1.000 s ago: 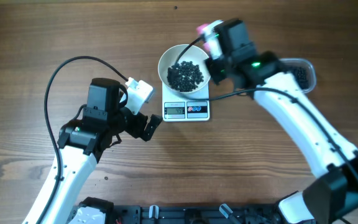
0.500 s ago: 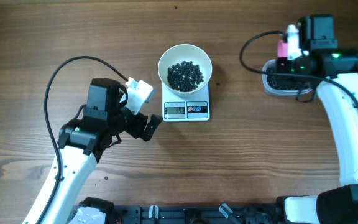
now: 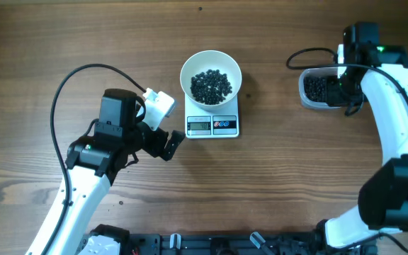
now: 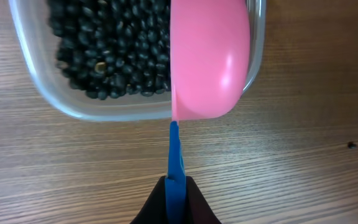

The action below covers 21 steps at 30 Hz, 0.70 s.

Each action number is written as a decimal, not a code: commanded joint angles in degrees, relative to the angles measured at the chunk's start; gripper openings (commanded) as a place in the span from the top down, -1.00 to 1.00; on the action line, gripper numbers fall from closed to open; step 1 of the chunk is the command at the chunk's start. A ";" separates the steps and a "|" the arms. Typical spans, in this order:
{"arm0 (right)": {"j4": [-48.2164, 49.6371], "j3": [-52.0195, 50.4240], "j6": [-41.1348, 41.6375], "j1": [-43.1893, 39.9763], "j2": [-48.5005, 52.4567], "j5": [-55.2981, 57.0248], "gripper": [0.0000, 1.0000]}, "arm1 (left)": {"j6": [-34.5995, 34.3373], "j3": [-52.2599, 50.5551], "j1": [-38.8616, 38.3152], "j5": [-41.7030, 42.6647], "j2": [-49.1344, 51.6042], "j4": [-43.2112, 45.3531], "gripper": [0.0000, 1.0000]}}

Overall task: Scoop item into bowl and weigh 150g on scale
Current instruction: 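Return scoop to the bean tub and scoop more beans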

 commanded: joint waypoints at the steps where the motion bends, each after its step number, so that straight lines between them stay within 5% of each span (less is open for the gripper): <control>1: 0.28 -0.39 -0.15 -0.44 2.73 2.32 0.91 | 0.07 -0.55 -0.20 0.94 0.33 0.15 -1.00; 21: 3.15 -0.39 -1.66 -0.44 5.51 -18.64 0.91 | 0.07 -0.55 -0.20 0.92 0.33 0.15 -1.00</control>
